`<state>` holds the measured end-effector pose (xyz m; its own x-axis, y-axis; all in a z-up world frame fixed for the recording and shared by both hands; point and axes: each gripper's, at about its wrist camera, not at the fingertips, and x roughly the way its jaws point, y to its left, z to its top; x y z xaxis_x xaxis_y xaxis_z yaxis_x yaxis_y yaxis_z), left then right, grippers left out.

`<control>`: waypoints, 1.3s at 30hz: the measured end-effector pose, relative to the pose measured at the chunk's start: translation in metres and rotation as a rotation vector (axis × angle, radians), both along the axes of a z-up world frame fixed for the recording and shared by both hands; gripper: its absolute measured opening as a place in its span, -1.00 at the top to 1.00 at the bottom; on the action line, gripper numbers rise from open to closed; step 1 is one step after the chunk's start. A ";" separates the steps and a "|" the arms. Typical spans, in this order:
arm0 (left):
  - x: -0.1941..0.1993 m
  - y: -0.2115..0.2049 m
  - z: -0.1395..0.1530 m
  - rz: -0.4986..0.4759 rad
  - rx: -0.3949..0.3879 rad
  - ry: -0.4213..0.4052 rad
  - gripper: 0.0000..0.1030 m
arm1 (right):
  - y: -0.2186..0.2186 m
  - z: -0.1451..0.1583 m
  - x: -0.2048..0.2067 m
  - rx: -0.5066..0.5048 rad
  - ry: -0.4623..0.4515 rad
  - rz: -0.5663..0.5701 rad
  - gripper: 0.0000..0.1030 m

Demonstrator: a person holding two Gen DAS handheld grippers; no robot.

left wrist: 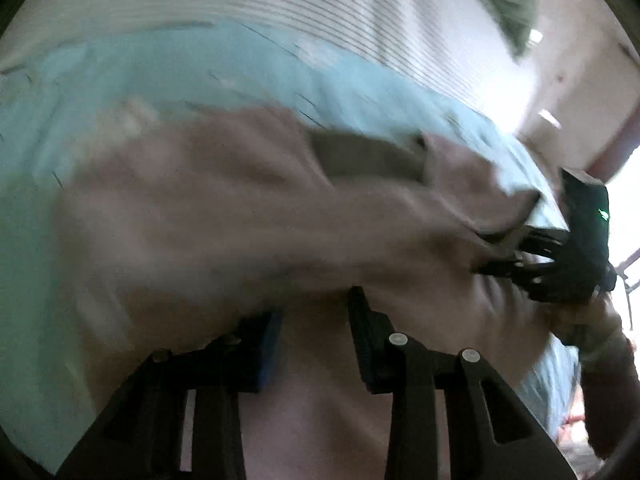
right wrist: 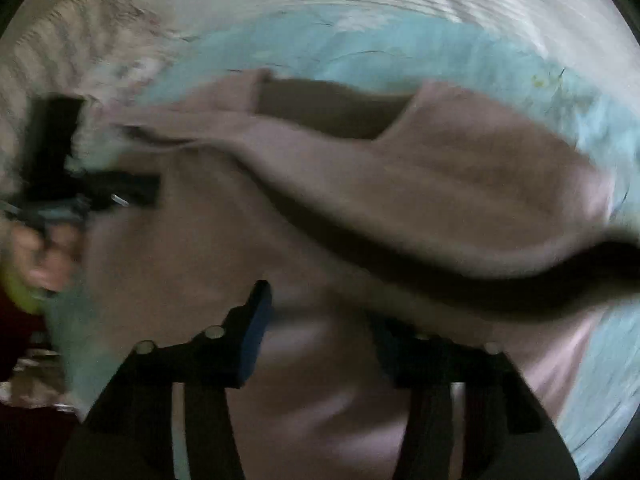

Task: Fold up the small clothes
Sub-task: 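Release the sweater and open both grippers above the folded bundle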

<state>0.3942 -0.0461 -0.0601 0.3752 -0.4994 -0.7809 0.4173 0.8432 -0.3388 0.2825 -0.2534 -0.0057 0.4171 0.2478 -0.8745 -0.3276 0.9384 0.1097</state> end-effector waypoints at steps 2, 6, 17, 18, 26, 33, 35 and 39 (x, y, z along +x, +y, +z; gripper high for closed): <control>0.027 0.019 0.005 0.109 -0.006 -0.022 0.41 | -0.021 0.009 0.026 -0.015 -0.063 -0.118 0.31; 0.057 0.069 0.015 0.339 -0.095 -0.026 0.41 | -0.089 0.032 0.038 0.150 -0.202 -0.477 0.27; -0.120 0.083 0.034 0.241 -0.331 -0.041 0.07 | -0.053 0.030 -0.063 0.395 -0.188 -0.336 0.26; -0.141 0.080 0.030 0.218 -0.350 -0.024 0.07 | -0.044 0.024 -0.077 0.399 -0.160 -0.303 0.26; -0.213 0.075 -0.013 0.219 -0.342 0.123 0.01 | -0.084 0.002 -0.142 0.300 -0.125 -0.461 0.29; -0.223 0.095 -0.038 0.406 -0.456 0.193 -0.41 | -0.103 0.021 -0.170 0.327 -0.205 -0.586 0.21; -0.217 0.096 -0.039 0.451 -0.496 0.187 -0.50 | -0.096 0.024 -0.176 0.329 -0.223 -0.578 0.12; -0.198 0.095 -0.043 0.555 -0.549 0.170 -0.60 | -0.072 0.026 -0.183 0.378 -0.236 -0.528 0.09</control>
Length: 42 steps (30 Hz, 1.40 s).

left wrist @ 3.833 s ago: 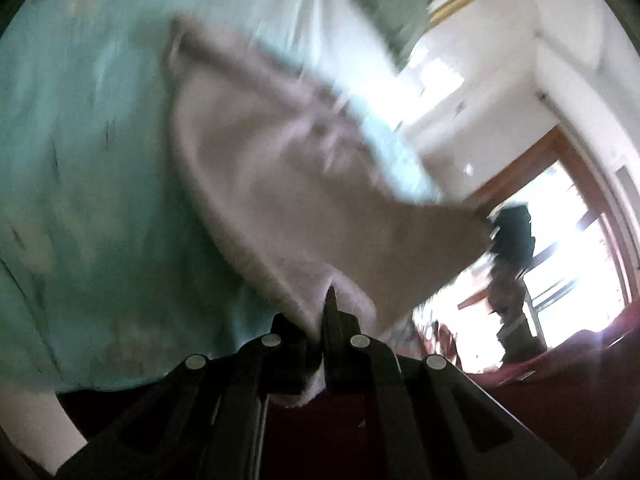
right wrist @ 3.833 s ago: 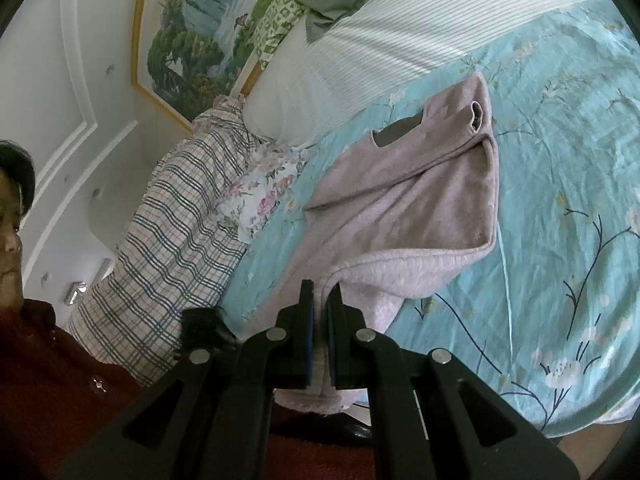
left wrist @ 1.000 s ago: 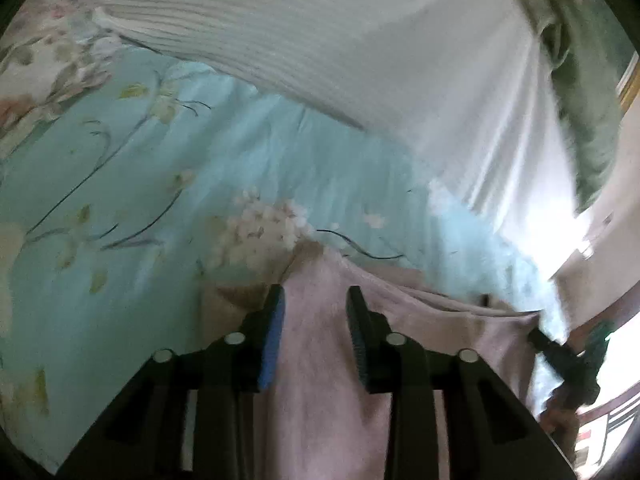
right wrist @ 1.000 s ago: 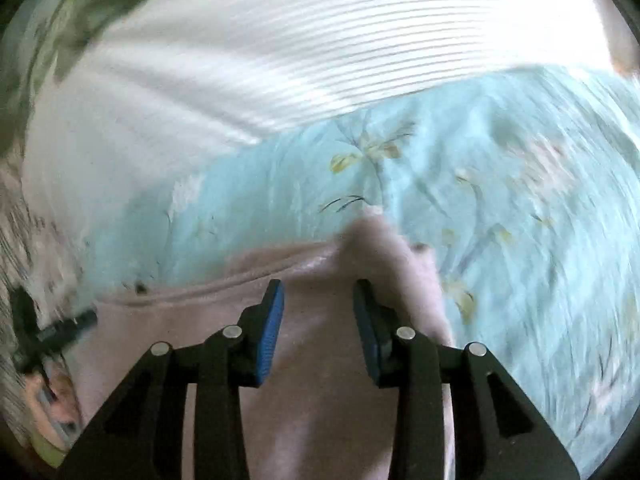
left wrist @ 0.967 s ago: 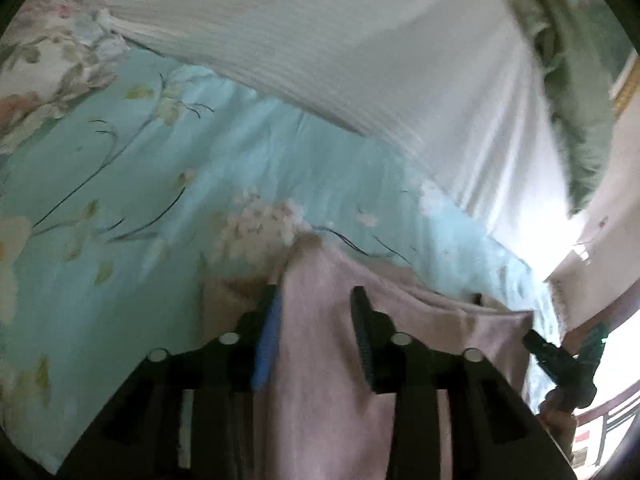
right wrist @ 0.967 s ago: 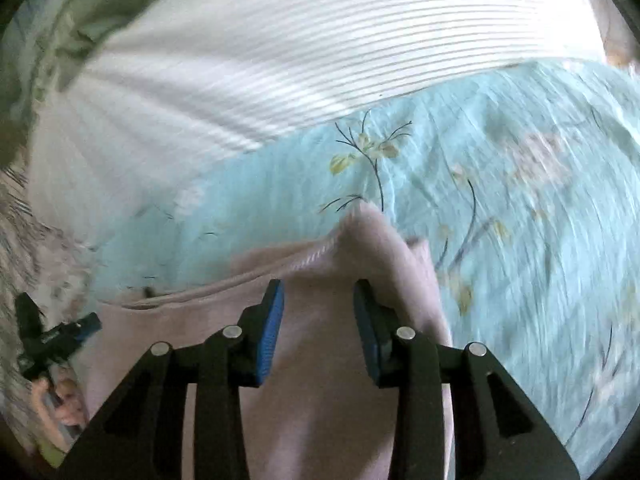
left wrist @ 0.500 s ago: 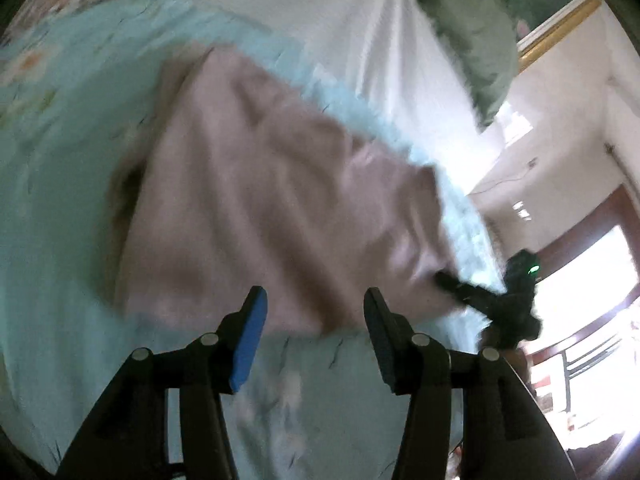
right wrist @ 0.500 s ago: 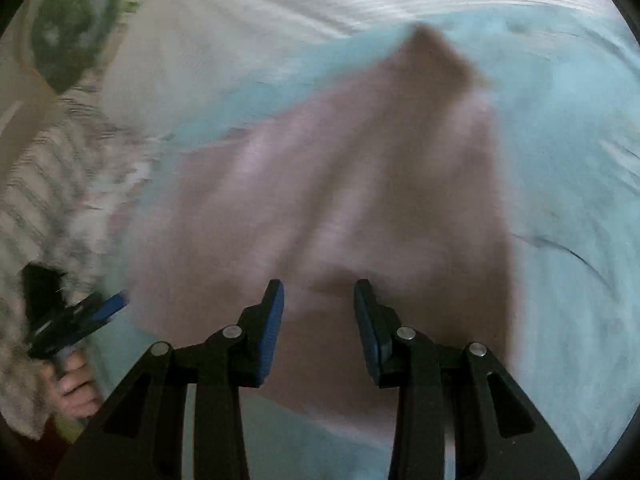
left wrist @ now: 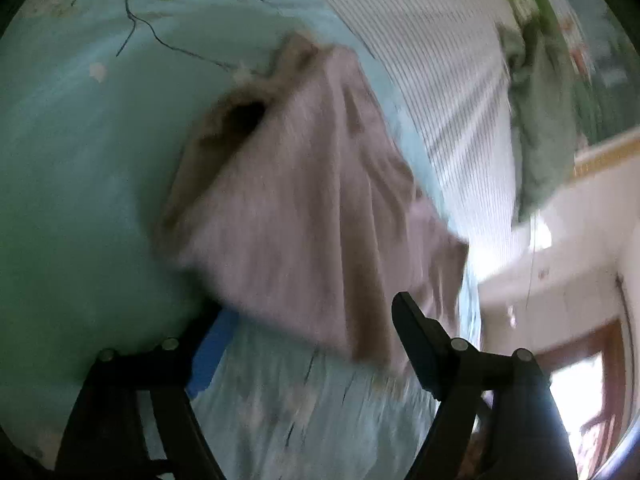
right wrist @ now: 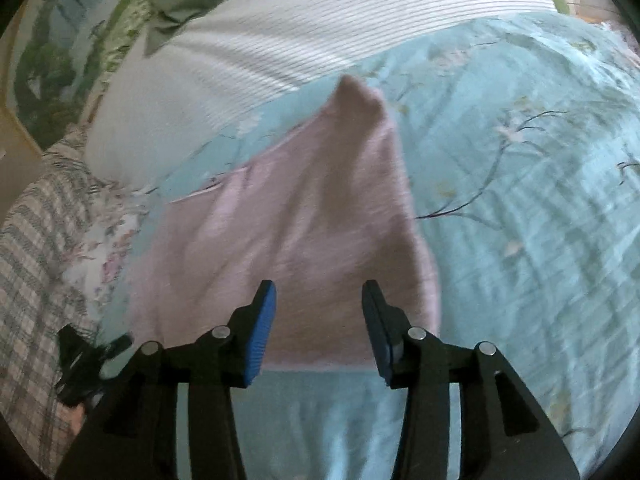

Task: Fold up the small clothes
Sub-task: 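Release the sweater and open both grippers above the folded bundle, then grasp the sweater side edge with the right gripper and lift it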

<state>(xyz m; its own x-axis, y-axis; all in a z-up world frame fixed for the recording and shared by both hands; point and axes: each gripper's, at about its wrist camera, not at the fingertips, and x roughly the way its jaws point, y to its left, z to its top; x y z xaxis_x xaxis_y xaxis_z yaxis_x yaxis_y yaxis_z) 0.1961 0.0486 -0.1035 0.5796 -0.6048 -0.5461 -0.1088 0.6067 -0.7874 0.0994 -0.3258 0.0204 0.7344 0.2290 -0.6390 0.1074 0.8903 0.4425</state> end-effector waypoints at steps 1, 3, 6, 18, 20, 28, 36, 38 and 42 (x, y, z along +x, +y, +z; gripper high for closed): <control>0.006 0.000 0.000 0.026 -0.009 -0.002 -0.61 | 0.005 0.000 0.000 0.012 -0.001 0.014 0.05; 0.014 -0.003 0.002 0.063 0.016 -0.017 -0.55 | 0.014 -0.004 -0.005 0.027 0.001 0.026 0.02; 0.027 -0.006 0.001 0.047 0.038 -0.025 0.86 | 0.020 -0.008 -0.005 0.045 0.009 0.049 0.01; 0.008 0.024 -0.001 0.043 0.055 -0.016 0.45 | 0.014 -0.013 -0.007 0.088 0.008 0.050 0.01; 0.005 0.020 -0.008 0.042 0.020 0.001 0.07 | 0.019 -0.014 -0.007 0.092 0.008 0.060 0.01; 0.036 0.019 0.004 0.115 0.106 -0.045 0.89 | 0.029 -0.008 0.007 0.101 -0.005 0.114 0.01; 0.032 -0.057 0.078 -0.080 0.277 -0.316 0.91 | 0.032 0.002 0.075 0.228 0.034 0.254 -0.27; 0.031 -0.091 0.090 -0.162 0.341 -0.376 0.91 | 0.032 0.005 0.095 0.281 0.040 0.287 -0.28; 0.028 -0.166 0.093 -0.367 0.472 -0.461 0.91 | 0.028 0.011 0.127 0.352 0.045 0.332 -0.48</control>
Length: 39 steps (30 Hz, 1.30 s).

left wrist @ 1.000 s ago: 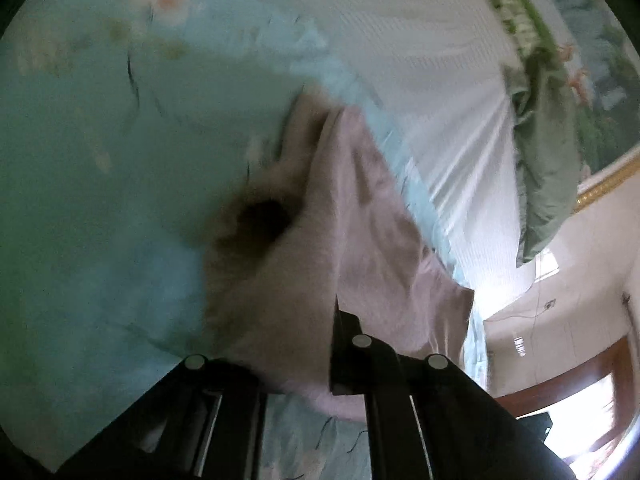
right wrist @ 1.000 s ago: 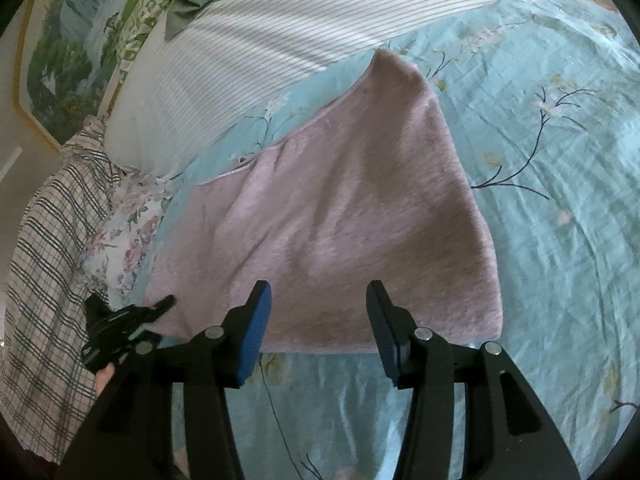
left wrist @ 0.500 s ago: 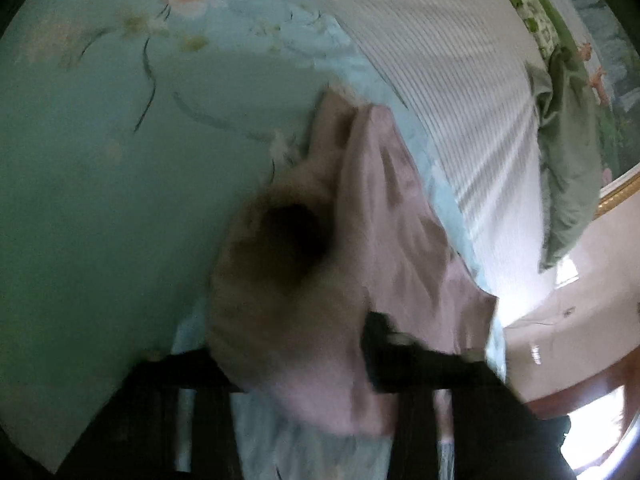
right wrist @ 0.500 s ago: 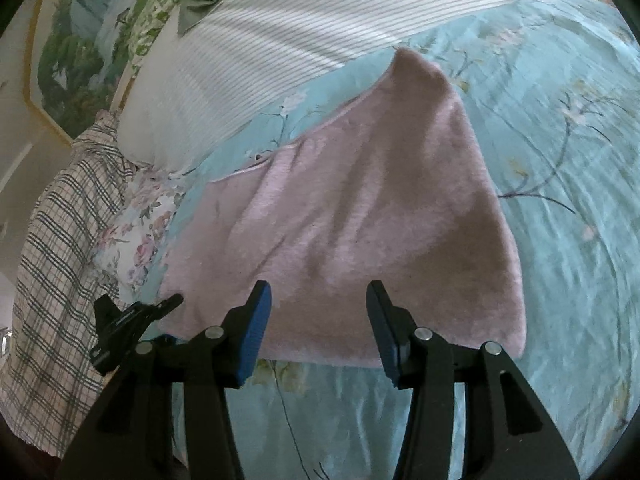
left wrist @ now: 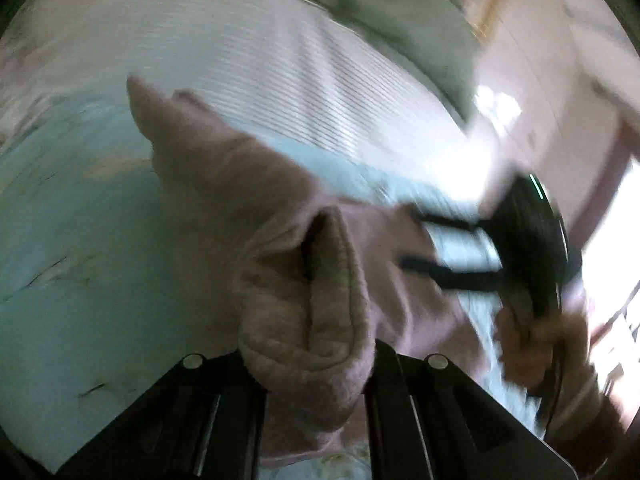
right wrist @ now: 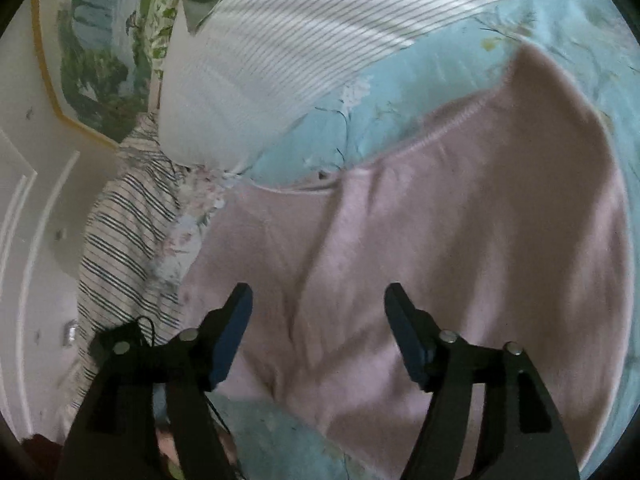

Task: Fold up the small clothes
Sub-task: 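Grasp the sweater side edge with the right gripper and lift it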

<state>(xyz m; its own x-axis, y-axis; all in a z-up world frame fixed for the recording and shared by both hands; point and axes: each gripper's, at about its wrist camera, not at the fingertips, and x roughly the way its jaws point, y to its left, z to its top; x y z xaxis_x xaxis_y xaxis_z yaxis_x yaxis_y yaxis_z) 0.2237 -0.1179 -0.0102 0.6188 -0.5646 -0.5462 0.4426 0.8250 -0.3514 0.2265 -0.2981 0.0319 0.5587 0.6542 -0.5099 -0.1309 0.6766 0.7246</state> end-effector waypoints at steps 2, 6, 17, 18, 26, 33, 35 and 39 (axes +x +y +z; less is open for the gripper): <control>-0.003 -0.028 -0.013 -0.069 0.062 0.008 0.90 | -0.002 -0.003 0.018 0.048 0.025 0.032 -0.57; -0.005 -0.042 -0.036 -0.118 0.082 0.063 0.91 | 0.009 -0.018 0.045 0.031 0.095 0.097 -0.66; 0.001 -0.024 -0.027 -0.126 -0.091 0.102 0.91 | 0.039 -0.044 0.072 -0.089 0.116 0.099 0.50; 0.001 -0.023 -0.022 -0.128 -0.103 0.102 0.91 | 0.037 -0.044 0.073 -0.081 0.111 0.102 0.55; -0.006 -0.082 0.024 -0.214 -0.178 0.050 0.90 | 0.014 0.036 0.036 -0.212 -0.130 0.052 0.69; 0.003 -0.145 -0.014 -0.284 -0.164 0.174 0.90 | -0.046 0.003 0.015 -0.343 -0.031 -0.073 0.69; 0.001 -0.151 -0.016 -0.295 -0.159 0.180 0.90 | -0.059 -0.016 0.010 -0.340 0.017 -0.100 0.69; 0.001 -0.159 -0.016 -0.312 -0.118 0.156 0.90 | -0.070 -0.010 -0.001 -0.307 -0.034 -0.124 0.69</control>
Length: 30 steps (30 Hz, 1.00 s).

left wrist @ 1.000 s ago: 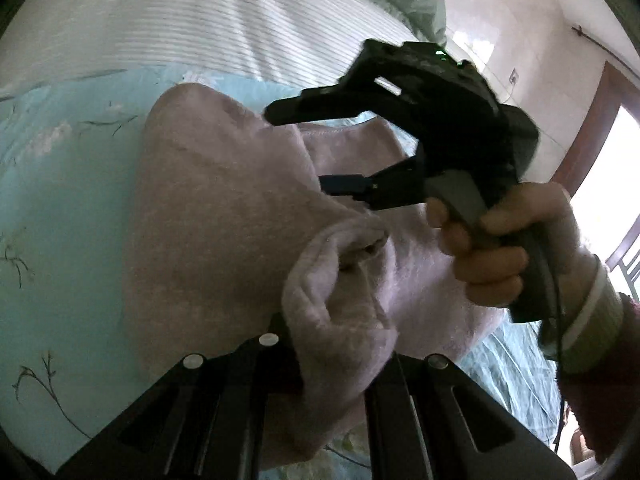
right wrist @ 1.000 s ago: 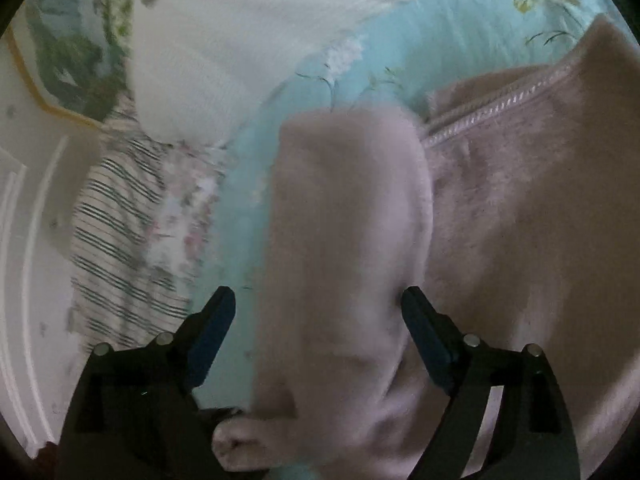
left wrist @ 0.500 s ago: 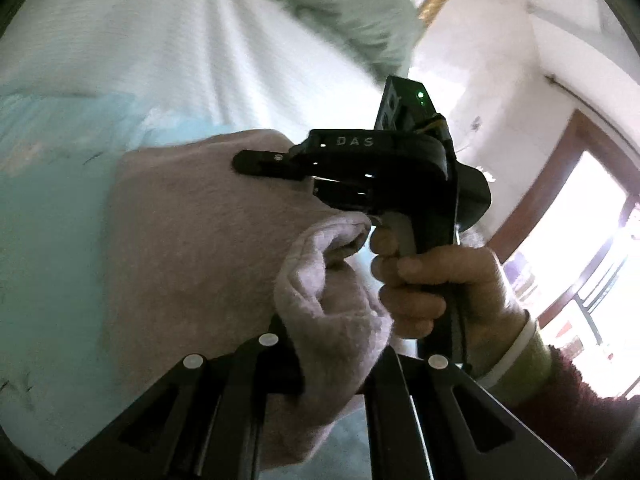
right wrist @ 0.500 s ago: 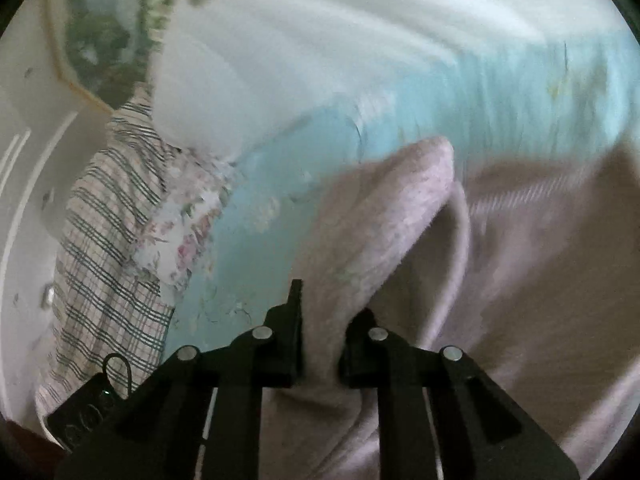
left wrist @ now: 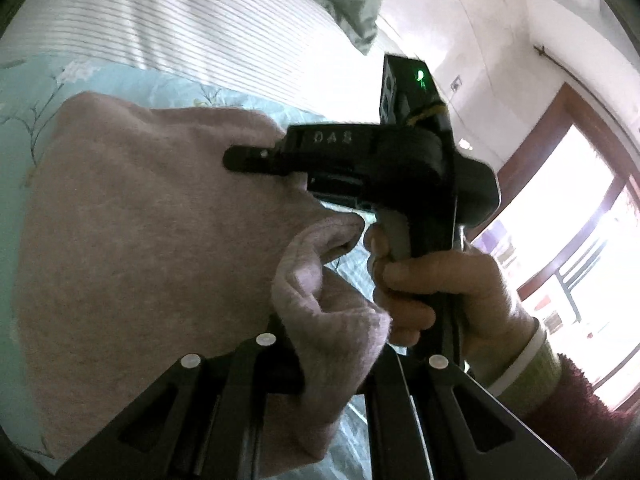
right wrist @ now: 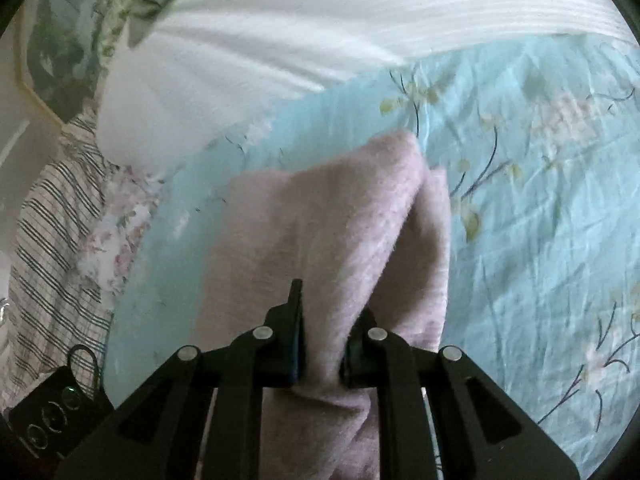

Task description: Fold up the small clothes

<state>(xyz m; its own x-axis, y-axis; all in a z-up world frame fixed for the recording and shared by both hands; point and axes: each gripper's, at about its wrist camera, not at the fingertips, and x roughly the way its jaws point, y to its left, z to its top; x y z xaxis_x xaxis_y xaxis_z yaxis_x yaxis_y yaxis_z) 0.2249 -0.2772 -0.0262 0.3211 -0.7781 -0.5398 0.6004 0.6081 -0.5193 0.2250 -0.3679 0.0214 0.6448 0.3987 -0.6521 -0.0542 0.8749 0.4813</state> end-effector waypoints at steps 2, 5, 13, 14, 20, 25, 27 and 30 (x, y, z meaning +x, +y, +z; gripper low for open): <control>0.009 -0.005 -0.010 -0.008 0.016 0.029 0.90 | 0.000 -0.003 0.002 -0.022 0.007 -0.003 0.69; 0.012 -0.007 -0.015 -0.020 0.032 0.045 0.89 | 0.006 -0.013 0.004 -0.097 0.039 -0.016 0.69; 0.016 -0.008 -0.026 -0.061 0.069 0.063 0.74 | 0.008 -0.015 -0.011 -0.126 0.019 -0.068 0.68; 0.017 -0.007 -0.026 -0.066 0.075 0.073 0.62 | 0.005 -0.016 -0.011 -0.116 0.026 -0.068 0.63; 0.004 0.054 -0.008 -0.003 0.033 0.065 -0.59 | -0.015 0.000 -0.039 -0.107 0.001 -0.177 -0.39; 0.022 0.105 -0.008 0.113 0.023 0.107 -0.67 | -0.023 0.000 -0.055 0.018 -0.027 -0.171 -0.65; 0.038 0.117 -0.014 0.160 0.029 0.152 -0.67 | -0.022 -0.010 -0.052 0.077 0.002 -0.151 -0.65; 0.065 0.134 -0.031 0.197 -0.005 0.242 -0.67 | -0.018 -0.026 -0.045 0.103 0.045 -0.129 -0.65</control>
